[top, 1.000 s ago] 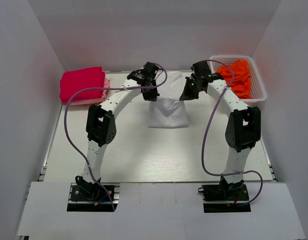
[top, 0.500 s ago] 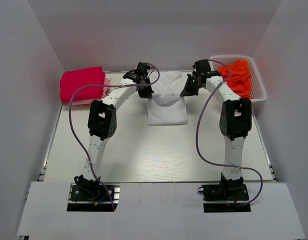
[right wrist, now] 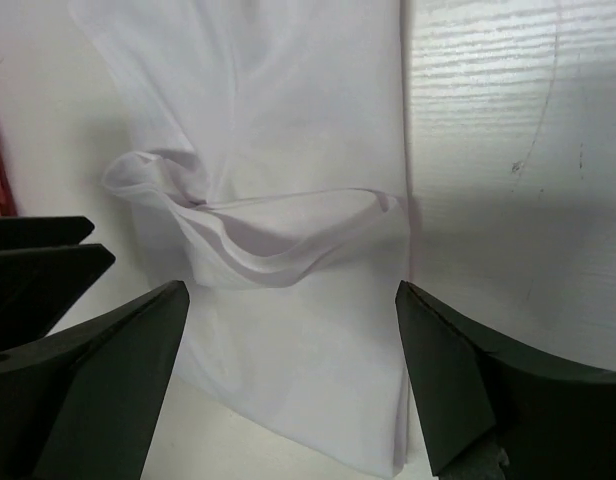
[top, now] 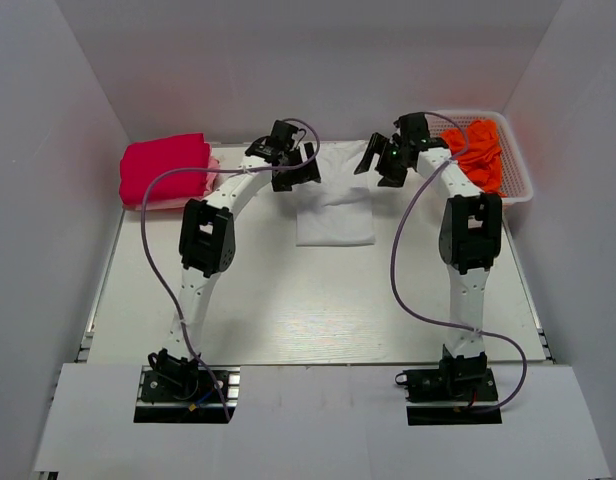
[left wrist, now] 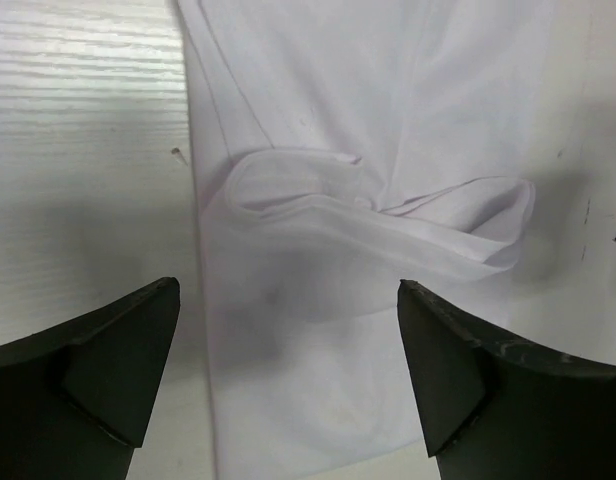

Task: Fold and stack the t-shirts
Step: Fold the folded rectangular tshirt in 1/3 of the way, then grab one side of the 2/3 rectangular tshirt with both arms

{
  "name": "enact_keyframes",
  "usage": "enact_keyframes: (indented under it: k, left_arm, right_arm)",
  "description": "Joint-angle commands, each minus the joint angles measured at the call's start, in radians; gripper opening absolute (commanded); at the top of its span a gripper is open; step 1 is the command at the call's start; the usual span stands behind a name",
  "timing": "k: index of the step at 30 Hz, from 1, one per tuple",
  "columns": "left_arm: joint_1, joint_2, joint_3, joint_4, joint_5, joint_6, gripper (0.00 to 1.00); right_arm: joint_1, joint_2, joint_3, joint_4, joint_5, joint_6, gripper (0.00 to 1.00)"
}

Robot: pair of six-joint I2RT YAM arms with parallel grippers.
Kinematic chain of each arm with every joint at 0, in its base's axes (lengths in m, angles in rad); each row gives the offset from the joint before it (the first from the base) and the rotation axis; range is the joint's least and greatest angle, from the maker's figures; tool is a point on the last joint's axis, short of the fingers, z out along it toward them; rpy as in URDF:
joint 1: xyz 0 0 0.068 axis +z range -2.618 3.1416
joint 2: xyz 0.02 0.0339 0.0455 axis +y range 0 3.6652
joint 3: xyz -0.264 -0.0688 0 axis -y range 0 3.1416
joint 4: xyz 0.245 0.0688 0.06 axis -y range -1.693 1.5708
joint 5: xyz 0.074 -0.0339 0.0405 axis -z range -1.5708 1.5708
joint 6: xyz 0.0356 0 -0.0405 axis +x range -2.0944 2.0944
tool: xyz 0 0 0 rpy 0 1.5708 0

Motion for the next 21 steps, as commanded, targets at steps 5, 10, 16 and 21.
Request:
enact_keyframes:
  k: [5,10,16,21]
  left_arm:
    - [-0.002,-0.260,-0.248,0.070,0.066,0.064,1.00]
    - [-0.042,-0.368,-0.505,0.061,0.120,0.064,1.00]
    - [-0.062,-0.420,-0.706,0.113,0.108,0.033,0.96]
    - [-0.062,-0.408,-0.750,0.133,0.068,0.007,0.81]
  right_arm:
    - [-0.001,-0.257,-0.288,0.045,0.014,-0.082,0.90]
    - [0.000,-0.438,-0.602,0.100,0.017,-0.051,0.90]
    - [0.005,-0.450,-0.739,0.154,-0.018,-0.060,0.88]
    - [0.000,-0.397,-0.754,0.218,-0.035,-0.048,0.69]
